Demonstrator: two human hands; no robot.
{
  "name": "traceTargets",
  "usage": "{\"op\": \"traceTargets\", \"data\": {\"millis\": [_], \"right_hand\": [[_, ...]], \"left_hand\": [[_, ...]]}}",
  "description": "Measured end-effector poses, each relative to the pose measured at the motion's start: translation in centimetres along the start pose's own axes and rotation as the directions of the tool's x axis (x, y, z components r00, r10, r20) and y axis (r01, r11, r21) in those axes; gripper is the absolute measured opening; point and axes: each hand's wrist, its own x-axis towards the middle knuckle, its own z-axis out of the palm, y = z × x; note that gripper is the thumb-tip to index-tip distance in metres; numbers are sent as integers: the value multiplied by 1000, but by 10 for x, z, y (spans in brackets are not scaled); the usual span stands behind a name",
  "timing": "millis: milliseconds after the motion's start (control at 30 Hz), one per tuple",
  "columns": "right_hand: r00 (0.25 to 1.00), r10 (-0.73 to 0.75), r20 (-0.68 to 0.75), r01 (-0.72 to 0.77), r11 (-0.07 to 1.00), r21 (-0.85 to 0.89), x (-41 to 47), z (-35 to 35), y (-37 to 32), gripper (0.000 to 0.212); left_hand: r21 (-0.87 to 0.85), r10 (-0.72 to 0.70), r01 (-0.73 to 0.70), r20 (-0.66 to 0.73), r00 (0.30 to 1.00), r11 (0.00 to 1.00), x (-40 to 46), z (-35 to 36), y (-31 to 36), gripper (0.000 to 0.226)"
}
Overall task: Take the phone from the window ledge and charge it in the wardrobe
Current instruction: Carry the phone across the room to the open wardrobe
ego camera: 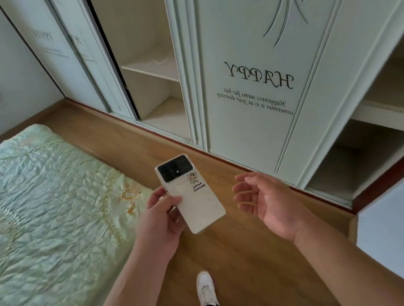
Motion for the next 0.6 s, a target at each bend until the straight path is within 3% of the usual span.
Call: {"op": "traceTargets", "data": {"millis": [267,600], "right_hand": [[999,-32,-5,32,997,-67,140,41,-56,22],[999,-27,18,27,999,-24,276,55,-101,21]], "left_hand": [[64,-14,9,75,997,998,134,31,78,35],[85,4,-9,51,999,996,252,79,134,35]]}}
